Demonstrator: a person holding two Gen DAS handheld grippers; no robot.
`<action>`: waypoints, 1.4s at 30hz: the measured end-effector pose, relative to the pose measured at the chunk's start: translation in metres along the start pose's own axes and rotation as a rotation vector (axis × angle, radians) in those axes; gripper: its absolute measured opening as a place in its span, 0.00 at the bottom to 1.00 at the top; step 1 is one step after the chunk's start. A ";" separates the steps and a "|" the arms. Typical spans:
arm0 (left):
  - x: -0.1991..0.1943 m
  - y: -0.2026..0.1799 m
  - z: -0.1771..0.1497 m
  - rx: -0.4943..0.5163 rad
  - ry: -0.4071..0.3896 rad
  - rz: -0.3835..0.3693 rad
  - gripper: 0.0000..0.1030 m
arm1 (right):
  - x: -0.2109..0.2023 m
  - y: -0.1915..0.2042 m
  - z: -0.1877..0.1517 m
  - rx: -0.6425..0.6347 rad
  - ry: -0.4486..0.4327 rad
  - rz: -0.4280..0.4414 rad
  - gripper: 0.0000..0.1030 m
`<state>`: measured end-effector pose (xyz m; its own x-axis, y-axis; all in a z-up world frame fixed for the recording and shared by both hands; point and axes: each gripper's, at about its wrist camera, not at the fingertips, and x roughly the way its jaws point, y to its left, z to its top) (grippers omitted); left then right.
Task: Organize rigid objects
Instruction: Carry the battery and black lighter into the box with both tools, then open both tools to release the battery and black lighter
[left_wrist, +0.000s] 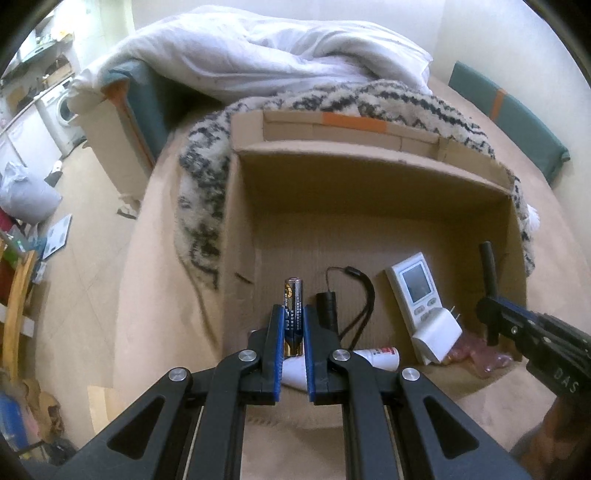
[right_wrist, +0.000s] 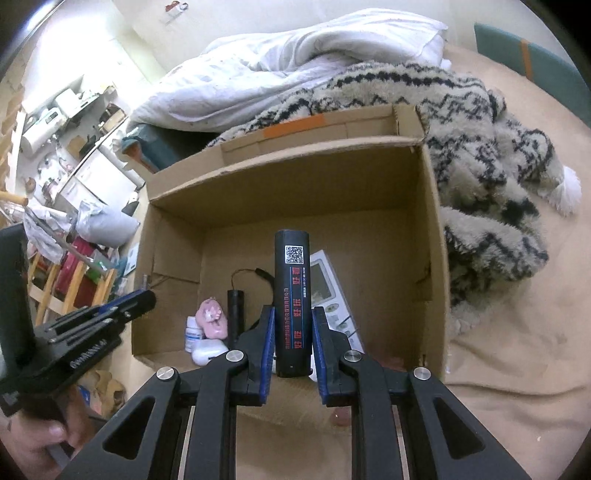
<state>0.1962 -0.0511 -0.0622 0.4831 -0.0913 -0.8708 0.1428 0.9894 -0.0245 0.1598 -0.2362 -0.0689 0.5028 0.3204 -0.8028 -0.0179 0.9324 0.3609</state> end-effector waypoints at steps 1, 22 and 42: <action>0.005 -0.001 -0.001 0.001 0.003 -0.001 0.09 | 0.003 0.001 -0.001 -0.001 0.010 -0.007 0.20; 0.044 -0.001 -0.014 -0.010 0.070 0.011 0.09 | 0.038 -0.003 -0.013 0.046 0.144 0.005 0.20; -0.034 0.004 -0.014 -0.001 -0.152 0.046 0.64 | -0.037 0.010 -0.006 0.004 -0.157 -0.038 1.00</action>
<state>0.1683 -0.0426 -0.0398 0.6145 -0.0623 -0.7864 0.1168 0.9931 0.0126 0.1357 -0.2379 -0.0381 0.6319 0.2547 -0.7320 0.0070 0.9425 0.3341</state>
